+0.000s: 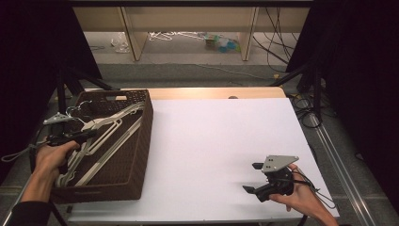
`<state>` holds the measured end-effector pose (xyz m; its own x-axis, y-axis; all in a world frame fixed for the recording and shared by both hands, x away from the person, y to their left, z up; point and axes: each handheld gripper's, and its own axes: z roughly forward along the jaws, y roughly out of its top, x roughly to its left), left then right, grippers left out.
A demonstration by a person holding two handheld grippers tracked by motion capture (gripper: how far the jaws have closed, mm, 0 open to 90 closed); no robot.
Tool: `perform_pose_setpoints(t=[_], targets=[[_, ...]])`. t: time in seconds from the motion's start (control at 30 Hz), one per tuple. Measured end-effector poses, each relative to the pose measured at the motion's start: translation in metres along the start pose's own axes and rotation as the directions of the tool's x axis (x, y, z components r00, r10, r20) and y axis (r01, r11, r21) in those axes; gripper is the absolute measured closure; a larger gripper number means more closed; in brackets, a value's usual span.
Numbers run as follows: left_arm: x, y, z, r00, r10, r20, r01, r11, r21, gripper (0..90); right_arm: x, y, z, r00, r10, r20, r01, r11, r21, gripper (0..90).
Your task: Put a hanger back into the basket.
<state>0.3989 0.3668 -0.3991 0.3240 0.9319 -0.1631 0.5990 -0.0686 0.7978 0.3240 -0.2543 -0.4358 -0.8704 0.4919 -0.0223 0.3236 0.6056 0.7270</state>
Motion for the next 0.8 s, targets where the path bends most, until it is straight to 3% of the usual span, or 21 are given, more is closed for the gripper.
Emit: perform_pose_setpoints(t=[0.3,0.53,0.67,0.73,0.77,0.8], targets=[[0.011,-0.008,-0.001,0.9941,-0.069,-0.084,0.069,0.9976,0.001,77.5,0.000,-0.001,0.000,1.0000,-0.001,0.000,0.001,1.000,-0.004,17.2],[0.013,-0.011,-0.001,0.9911,-0.078,-0.107,0.079,0.9968,0.007,75.0,0.000,-0.001,0.001,1.0000,0.000,-0.001,0.000,1.000,-0.001,17.2],[0.014,-0.012,-0.003,0.9863,-0.084,-0.142,0.087,0.9961,0.012,70.4,0.000,-0.001,0.001,1.0000,0.002,0.000,-0.002,1.000,0.000,17.2],[0.017,-0.012,-0.006,0.9867,-0.043,-0.157,0.053,0.9968,0.060,68.0,0.000,-0.001,0.002,1.0000,0.001,0.000,-0.001,1.000,0.001,17.2],[0.015,-0.013,-0.003,0.9836,-0.089,-0.157,0.094,0.9952,0.026,67.1,0.000,-0.001,0.002,1.0000,0.002,-0.002,-0.002,1.000,0.001,17.2],[0.015,-0.013,-0.004,0.9830,-0.096,-0.157,0.100,0.9947,0.022,66.8,0.000,-0.001,0.002,1.0000,0.005,-0.001,-0.005,1.000,0.003,17.2]])
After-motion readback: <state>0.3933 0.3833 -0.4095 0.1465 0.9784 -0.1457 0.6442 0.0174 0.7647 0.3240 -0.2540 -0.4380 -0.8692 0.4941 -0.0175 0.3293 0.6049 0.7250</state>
